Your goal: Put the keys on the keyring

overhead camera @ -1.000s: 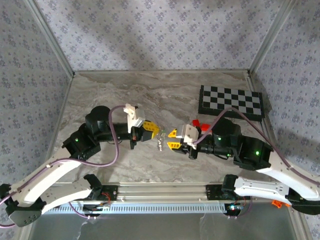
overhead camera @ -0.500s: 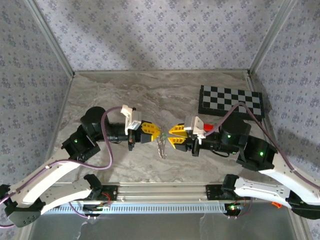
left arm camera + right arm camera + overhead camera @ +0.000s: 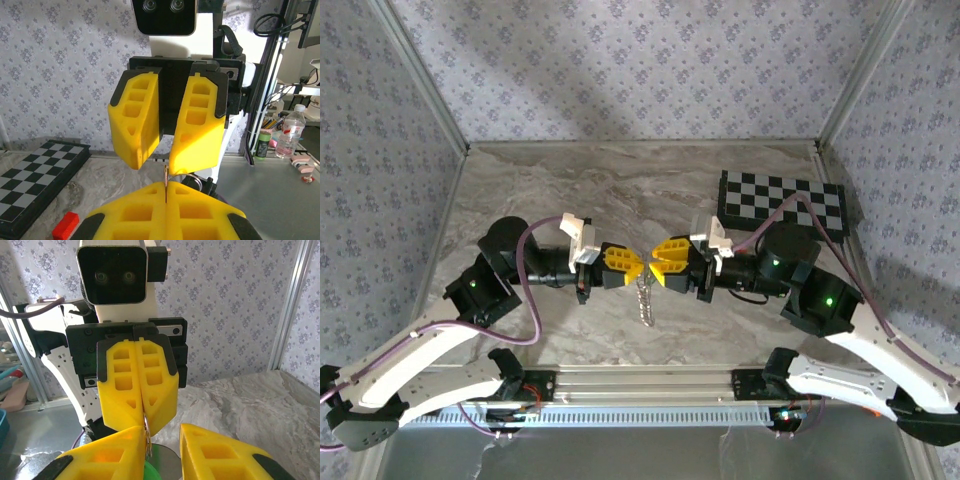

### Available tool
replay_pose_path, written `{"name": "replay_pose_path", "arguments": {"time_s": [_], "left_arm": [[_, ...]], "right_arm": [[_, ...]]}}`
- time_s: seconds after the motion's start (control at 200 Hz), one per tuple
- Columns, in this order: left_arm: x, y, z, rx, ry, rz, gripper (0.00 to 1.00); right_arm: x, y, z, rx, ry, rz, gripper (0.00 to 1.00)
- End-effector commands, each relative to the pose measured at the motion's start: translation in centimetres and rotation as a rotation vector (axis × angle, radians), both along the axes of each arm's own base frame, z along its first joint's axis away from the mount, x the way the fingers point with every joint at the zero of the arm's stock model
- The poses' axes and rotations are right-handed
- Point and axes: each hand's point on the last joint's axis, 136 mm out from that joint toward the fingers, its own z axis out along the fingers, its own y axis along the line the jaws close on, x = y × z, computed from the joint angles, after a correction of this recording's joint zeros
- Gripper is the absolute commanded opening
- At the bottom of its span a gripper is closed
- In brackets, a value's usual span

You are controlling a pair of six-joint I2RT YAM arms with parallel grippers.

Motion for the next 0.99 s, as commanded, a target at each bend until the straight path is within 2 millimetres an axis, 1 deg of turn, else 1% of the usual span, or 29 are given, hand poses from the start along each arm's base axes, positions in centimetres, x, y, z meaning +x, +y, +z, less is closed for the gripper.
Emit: {"name": "replay_pose_path", "arguments": {"time_s": [0.0, 0.085, 0.395, 0.715, 0.78, 0.92, 0.99], "left_arm": [[-1.0, 0.7, 2.7, -0.074, -0.071, -0.015, 0.00], [-0.9, 0.7, 2.7, -0.070, -0.072, -0.012, 0.00], [-0.7, 0.6, 2.6, -0.068, -0.073, 0.001, 0.00], [-0.5, 0.2, 2.7, -0.067, -0.070, -0.009, 0.00], [-0.5, 0.1, 2.6, -0.063, -0.067, -0.011, 0.00], [-0.4, 0.1, 2.3, -0.057, -0.062, -0.007, 0.00], [-0.3, 0.0, 2.1, -0.048, -0.061, -0.005, 0.00]], "right_arm": [[-0.4, -0.1, 0.4, 0.030, 0.011, 0.024, 0.25], [-0.4, -0.1, 0.4, 0.026, 0.009, 0.031, 0.24], [-0.8, 0.1, -1.0, -0.026, 0.040, 0.065, 0.18], [-1.0, 0.3, -1.7, -0.055, 0.052, 0.088, 0.17], [-1.0, 0.3, -1.7, -0.056, 0.051, 0.086, 0.14], [-0.7, 0.1, -1.7, -0.064, 0.046, 0.068, 0.04], [-0.6, 0.0, -1.6, -0.066, 0.041, 0.061, 0.01]]}}
